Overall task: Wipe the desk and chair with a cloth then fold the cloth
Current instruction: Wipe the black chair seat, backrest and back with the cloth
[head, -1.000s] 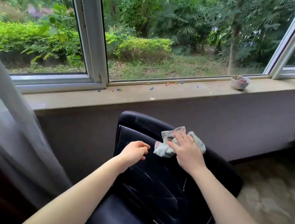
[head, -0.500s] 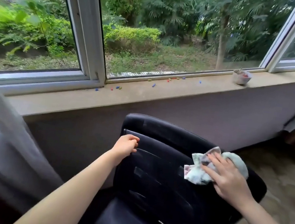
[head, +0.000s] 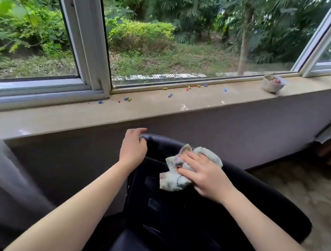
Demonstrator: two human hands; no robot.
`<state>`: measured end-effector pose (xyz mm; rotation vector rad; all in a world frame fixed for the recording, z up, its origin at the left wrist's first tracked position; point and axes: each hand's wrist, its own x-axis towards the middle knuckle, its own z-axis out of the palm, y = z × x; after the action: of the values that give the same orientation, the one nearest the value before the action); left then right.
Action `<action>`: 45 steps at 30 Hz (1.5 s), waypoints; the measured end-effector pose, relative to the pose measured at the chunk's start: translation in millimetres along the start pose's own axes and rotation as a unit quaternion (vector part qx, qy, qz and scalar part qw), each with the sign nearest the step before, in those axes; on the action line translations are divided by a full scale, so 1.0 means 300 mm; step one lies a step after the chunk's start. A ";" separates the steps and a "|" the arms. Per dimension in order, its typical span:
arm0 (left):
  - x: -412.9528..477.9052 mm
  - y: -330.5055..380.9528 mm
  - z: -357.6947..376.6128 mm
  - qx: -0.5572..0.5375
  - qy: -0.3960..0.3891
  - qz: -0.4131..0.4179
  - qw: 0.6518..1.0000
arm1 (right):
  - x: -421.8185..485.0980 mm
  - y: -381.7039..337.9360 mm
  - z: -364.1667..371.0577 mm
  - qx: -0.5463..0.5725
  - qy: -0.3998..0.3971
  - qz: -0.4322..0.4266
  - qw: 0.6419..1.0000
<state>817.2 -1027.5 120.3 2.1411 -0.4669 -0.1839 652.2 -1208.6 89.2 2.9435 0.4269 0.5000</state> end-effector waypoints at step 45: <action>0.048 0.021 0.050 0.247 -0.175 0.091 0.949 | -0.141 -0.031 -0.040 -0.053 -0.024 0.107 0.993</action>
<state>824.1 -1047.9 117.4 2.5430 -0.9995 -0.3778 607.4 -1211.5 86.0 2.9055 0.0751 0.4595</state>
